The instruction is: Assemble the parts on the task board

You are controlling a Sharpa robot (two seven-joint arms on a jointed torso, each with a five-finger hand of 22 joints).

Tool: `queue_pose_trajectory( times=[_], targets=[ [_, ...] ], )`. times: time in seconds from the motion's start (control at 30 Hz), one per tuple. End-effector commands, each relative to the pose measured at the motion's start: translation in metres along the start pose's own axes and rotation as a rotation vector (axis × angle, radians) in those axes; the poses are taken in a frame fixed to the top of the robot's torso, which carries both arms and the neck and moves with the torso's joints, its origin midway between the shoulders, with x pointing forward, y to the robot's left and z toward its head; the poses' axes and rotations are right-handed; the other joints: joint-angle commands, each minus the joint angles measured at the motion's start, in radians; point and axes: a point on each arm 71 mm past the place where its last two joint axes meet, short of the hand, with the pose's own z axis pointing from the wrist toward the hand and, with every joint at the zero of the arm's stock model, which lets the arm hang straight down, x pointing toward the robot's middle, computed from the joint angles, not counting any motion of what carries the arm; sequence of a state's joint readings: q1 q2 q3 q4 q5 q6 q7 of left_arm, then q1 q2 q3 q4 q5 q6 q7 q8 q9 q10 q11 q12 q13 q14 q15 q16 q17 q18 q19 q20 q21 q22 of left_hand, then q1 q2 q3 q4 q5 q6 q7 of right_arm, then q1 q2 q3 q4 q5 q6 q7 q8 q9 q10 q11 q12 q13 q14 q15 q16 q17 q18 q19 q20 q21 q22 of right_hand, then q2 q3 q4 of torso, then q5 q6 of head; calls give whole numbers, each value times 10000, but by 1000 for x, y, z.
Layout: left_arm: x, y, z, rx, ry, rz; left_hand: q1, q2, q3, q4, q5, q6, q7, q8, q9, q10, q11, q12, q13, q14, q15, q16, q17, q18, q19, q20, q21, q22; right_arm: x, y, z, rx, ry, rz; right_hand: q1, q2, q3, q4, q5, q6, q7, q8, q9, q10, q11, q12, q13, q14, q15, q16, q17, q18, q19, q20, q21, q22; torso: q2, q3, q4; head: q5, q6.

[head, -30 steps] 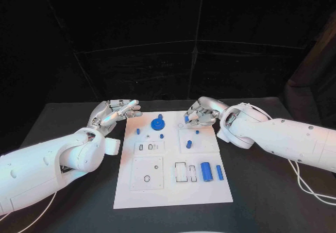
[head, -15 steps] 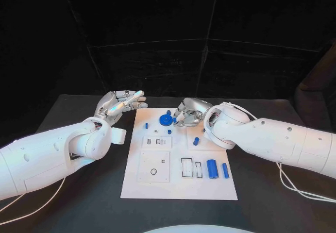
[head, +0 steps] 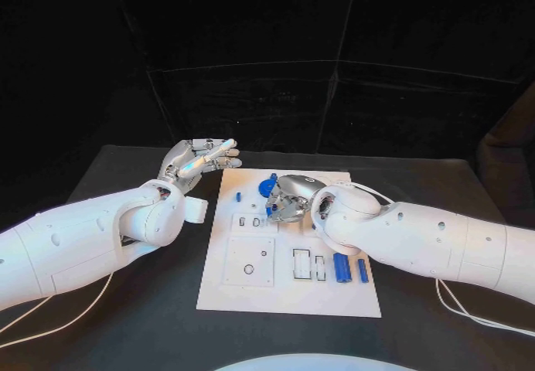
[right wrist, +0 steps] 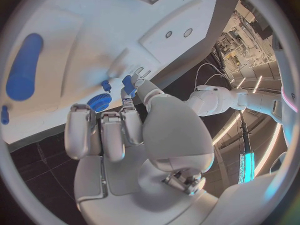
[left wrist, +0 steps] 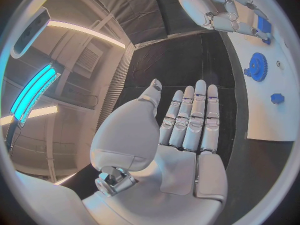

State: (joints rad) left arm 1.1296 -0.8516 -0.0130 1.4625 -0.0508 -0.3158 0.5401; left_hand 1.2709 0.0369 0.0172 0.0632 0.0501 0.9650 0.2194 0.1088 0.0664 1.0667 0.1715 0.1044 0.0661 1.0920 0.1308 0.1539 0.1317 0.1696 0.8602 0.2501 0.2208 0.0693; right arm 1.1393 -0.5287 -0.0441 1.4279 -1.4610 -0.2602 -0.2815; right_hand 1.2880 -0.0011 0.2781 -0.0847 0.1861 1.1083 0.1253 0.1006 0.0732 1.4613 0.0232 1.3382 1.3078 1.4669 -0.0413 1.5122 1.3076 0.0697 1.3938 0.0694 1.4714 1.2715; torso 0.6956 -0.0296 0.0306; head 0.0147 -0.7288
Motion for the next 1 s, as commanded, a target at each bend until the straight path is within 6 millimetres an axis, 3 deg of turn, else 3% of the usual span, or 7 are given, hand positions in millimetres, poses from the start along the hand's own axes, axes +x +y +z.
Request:
queue_pose_trajectory(
  times=[0.03,1.0],
  targets=[
    [2,-1,1,15,100,-100,21,98,3,-42,-10,76,8,-46,0,71,-33,-43,-1,32,6,-45,-14,160,35,1,-32,-12,3,5,0,-112,-84,-373,-47,24,72,72,-20,325,-214,16,42,-3,-23,-23,821,734,-48,-51,1169,-74,-10,-29,-10,-17,10,8,6,33,-34],
    [2,0,3,-28,109,-104,21,98,3,-42,-10,76,8,-46,0,71,-33,-43,-1,32,6,-45,-14,160,35,1,-32,-12,19,7,3,-225,147,-488,-157,-150,109,26,72,214,-170,-78,6,-51,4,-98,777,723,-33,-81,1113,-67,-34,-22,-30,-57,4,1,-4,77,-129]
  ],
)
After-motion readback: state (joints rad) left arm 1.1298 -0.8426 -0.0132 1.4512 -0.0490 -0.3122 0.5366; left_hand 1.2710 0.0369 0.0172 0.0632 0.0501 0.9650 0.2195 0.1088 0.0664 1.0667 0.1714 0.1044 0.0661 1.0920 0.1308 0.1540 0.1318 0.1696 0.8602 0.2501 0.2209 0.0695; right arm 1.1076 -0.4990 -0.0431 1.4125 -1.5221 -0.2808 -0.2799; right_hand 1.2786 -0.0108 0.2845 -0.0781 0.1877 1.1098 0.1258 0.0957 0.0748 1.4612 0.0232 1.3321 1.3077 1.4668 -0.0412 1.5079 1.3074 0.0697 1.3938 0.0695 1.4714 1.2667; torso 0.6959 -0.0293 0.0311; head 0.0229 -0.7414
